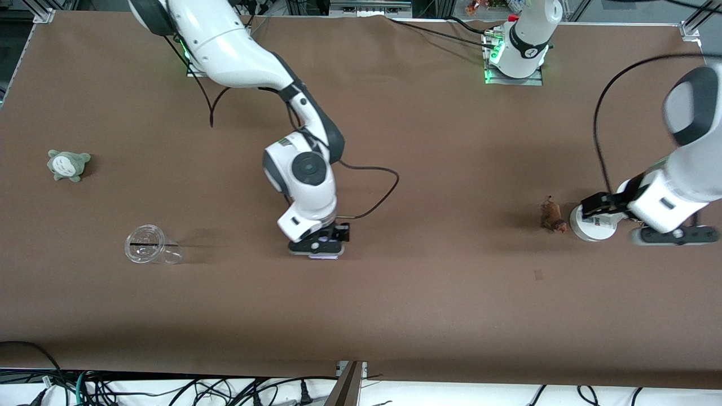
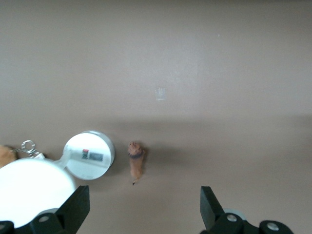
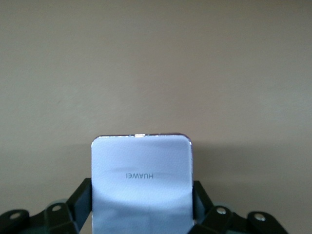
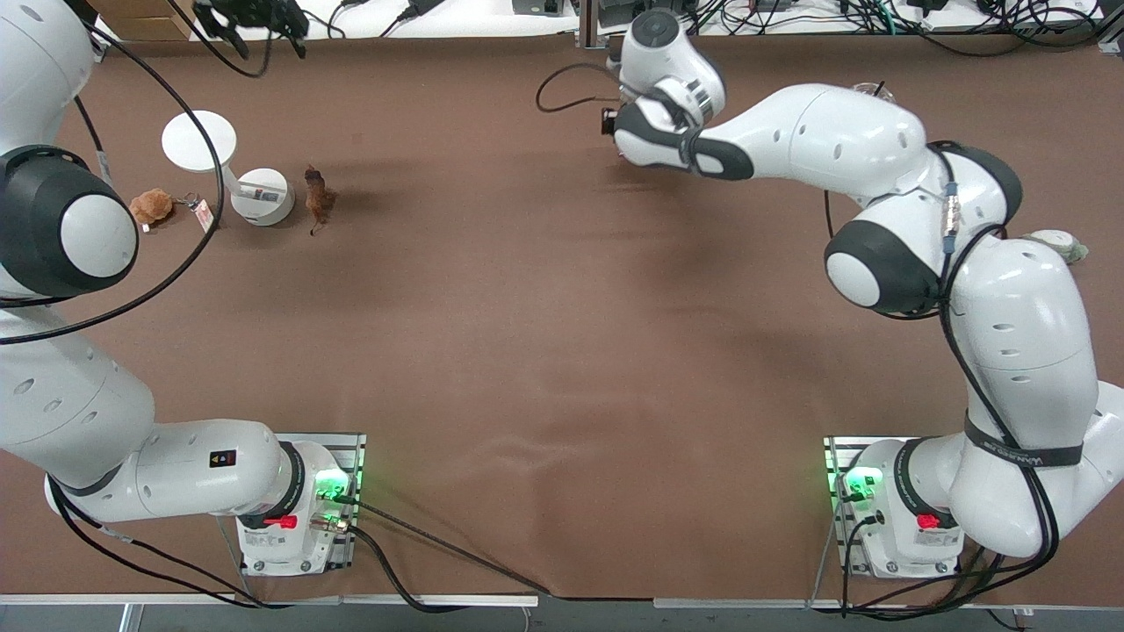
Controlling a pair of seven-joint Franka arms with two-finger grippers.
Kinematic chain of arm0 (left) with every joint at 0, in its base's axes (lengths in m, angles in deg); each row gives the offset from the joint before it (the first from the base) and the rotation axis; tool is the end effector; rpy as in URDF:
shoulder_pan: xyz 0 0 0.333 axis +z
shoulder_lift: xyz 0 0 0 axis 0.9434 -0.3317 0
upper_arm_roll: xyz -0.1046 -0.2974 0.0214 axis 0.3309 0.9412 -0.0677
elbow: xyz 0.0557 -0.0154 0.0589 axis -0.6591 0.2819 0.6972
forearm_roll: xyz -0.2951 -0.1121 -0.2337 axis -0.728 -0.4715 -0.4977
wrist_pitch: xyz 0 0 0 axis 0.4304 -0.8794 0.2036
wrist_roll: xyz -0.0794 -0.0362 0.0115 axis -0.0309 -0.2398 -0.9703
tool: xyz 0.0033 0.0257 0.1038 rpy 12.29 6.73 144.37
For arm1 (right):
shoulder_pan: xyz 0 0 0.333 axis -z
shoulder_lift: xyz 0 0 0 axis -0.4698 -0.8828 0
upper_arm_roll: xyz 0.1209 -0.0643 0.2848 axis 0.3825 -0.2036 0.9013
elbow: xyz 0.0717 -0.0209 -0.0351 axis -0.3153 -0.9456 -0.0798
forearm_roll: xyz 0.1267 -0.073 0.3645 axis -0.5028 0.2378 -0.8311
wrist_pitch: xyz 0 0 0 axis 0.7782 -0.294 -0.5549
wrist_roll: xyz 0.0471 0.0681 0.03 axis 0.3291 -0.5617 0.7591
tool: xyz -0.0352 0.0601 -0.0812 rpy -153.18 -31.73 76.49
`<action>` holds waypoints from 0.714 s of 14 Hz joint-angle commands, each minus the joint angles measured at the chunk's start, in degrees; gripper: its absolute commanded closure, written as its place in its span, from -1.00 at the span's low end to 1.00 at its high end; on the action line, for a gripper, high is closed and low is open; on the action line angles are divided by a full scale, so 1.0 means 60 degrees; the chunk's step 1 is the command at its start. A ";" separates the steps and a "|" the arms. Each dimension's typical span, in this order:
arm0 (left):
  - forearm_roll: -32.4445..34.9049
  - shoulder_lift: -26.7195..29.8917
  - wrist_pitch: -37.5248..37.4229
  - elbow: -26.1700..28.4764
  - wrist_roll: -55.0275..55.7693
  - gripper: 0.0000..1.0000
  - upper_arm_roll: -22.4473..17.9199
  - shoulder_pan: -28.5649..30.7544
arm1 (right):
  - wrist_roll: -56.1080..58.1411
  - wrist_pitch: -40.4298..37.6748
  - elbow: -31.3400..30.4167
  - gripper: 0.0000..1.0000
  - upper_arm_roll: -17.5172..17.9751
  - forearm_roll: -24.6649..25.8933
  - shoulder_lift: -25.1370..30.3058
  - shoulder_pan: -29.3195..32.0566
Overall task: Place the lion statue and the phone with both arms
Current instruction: 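Set the lion beside the lamp while the right gripper carries the phone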
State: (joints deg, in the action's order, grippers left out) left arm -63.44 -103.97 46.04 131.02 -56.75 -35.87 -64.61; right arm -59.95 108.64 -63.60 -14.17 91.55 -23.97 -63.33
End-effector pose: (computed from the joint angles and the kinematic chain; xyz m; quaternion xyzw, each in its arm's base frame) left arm 0.6522 -0.0089 0.5189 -0.9997 -0.0198 0.0122 0.0095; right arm 0.6478 0.4132 0.2534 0.9949 -0.0076 0.1000 0.0097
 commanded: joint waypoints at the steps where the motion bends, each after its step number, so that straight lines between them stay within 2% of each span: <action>1: 0.0098 -0.0233 -0.1434 -0.1562 0.0136 -1.00 0.0084 0.0066 | 0.1123 -0.0377 -0.0494 -0.20 0.0124 -0.0422 0.0583 0.0827; 5: 0.0156 -0.0277 -0.2023 -0.2005 0.0136 -1.00 0.0011 0.0125 | 0.2909 -0.0392 -0.1051 -0.20 0.0124 -0.0451 0.0789 0.2248; 8: 0.0157 -0.0189 -0.2112 -0.2195 0.0136 -1.00 0.0011 0.0154 | 0.3760 -0.0320 -0.1475 -0.20 0.0124 -0.1429 0.0906 0.2822; 10: 0.0098 0.0380 -0.2213 -0.1818 0.0136 -1.00 -0.0004 0.0154 | 0.3836 -0.0028 -0.1622 -0.21 0.0109 -0.1988 0.0863 0.2895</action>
State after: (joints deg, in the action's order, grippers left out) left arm -63.44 -103.86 34.87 120.27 -56.34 -36.11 -63.77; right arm -37.71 106.62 -69.80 -14.40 82.45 -21.24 -45.94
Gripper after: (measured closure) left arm 0.000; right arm 0.159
